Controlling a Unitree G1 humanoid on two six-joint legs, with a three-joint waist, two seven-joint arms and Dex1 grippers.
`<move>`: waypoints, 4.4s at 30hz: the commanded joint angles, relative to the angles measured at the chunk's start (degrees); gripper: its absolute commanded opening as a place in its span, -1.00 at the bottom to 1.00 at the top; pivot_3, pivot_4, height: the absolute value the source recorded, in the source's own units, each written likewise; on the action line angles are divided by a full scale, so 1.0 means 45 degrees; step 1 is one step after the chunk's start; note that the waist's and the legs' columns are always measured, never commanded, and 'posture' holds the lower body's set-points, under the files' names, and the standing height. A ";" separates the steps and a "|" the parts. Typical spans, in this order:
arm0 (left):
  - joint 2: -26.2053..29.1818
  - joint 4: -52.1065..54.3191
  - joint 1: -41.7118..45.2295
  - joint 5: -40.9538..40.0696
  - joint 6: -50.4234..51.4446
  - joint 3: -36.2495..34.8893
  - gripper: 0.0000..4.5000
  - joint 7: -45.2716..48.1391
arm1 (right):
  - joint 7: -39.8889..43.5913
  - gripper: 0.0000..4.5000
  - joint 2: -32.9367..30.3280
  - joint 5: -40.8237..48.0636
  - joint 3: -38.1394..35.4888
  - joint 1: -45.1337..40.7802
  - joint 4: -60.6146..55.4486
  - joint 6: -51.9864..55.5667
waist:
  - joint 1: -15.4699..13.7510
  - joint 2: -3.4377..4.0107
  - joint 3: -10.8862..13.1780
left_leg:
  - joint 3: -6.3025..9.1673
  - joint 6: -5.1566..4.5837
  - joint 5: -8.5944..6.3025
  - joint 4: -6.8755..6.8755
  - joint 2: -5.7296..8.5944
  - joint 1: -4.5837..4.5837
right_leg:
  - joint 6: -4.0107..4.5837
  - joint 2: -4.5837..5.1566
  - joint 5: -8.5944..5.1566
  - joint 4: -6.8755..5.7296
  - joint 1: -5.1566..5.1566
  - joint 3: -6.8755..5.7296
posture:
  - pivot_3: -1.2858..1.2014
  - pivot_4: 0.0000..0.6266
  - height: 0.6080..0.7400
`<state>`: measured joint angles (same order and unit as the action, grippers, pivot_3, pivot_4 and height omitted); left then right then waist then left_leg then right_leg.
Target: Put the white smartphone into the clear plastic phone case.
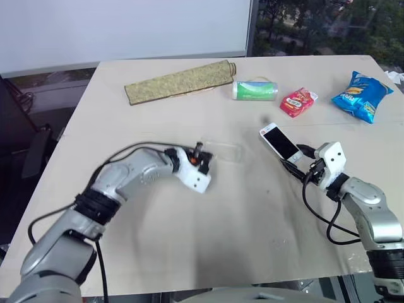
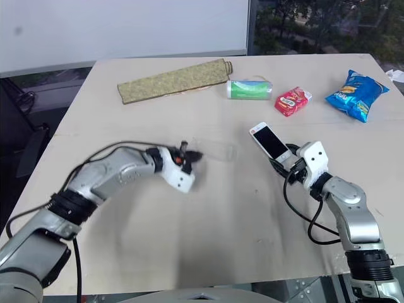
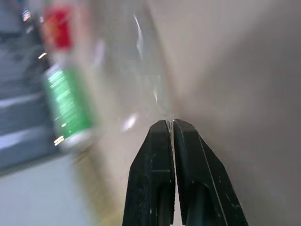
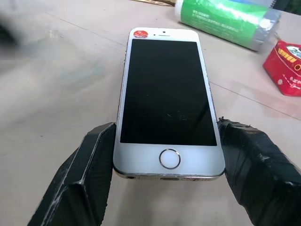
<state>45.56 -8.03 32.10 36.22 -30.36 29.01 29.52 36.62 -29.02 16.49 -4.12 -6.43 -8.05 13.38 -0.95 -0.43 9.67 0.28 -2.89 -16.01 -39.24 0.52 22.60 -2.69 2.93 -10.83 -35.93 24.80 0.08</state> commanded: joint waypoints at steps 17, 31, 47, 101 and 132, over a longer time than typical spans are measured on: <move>-0.0982 0.5878 -0.3974 -0.8748 0.5880 -0.2704 0.99 0.4026 | 0.0974 0.28 -0.0607 0.0296 -0.0388 -0.0194 -0.0418 -0.0196 | 0.0063 0.0006 -0.0003 | -0.0026 0.0003 0.0002 -0.0021 -0.0003 -0.0044 | -0.0006 -0.0006 0.0002 -0.0059 -0.0008 0.0021 | 0.03 -0.52 1.00; -0.1743 0.4789 -0.1406 -1.6506 1.2742 -0.6370 0.99 0.5753 | 0.3842 0.28 -0.3303 -0.0647 0.1764 -0.0799 -0.1892 0.0325 | 0.0069 -0.0008 0.0006 | -0.0028 0.0006 0.0004 -0.0031 -0.0013 -0.0102 | -0.0021 -0.0032 -0.0012 -0.0079 -0.0052 0.0031 | 0.03 -0.52 1.00; -0.3771 0.0580 0.1067 -1.3318 1.0187 -0.4096 -0.97 0.8103 | 0.4179 0.28 -0.3979 -0.1210 0.2038 -0.0628 -0.3515 0.1081 | 0.0067 -0.0018 0.0012 | -0.0036 0.0007 0.0004 -0.0026 -0.0002 -0.0077 | -0.0002 -0.0033 0.0001 -0.0031 -0.0052 0.0051 | 0.03 -0.52 1.00; -0.5626 -0.1951 0.0990 -1.0012 0.7231 -0.2559 -1.00 0.8898 | 0.3249 0.97 -0.3080 -0.1047 0.2552 -0.1444 -0.3354 0.3910 | 0.0052 -0.0019 0.0012 | -0.0025 0.0004 0.0003 -0.0029 -0.0003 -0.0074 | -0.0002 -0.0030 0.0002 -0.0036 -0.0053 0.0043 | 0.03 -0.52 1.00; -0.5649 -0.2542 0.1429 -1.0031 0.7009 -0.2855 -1.00 0.8827 | 0.3323 0.29 -0.3524 -0.1223 0.3017 -0.1542 -0.3181 0.4813 | 0.0060 -0.0019 0.0012 | -0.0018 0.0004 0.0003 -0.0029 -0.0003 -0.0070 | -0.0003 -0.0030 0.0002 -0.0036 -0.0053 0.0035 | 0.03 -0.52 1.00</move>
<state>20.07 -19.54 36.52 -8.17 2.21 18.25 69.57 50.29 -44.06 10.76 10.25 -12.29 -20.63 36.88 -0.68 -0.52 9.73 0.19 -2.87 -16.00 -39.37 0.51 22.28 -2.71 2.80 -10.82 -36.09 24.57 0.24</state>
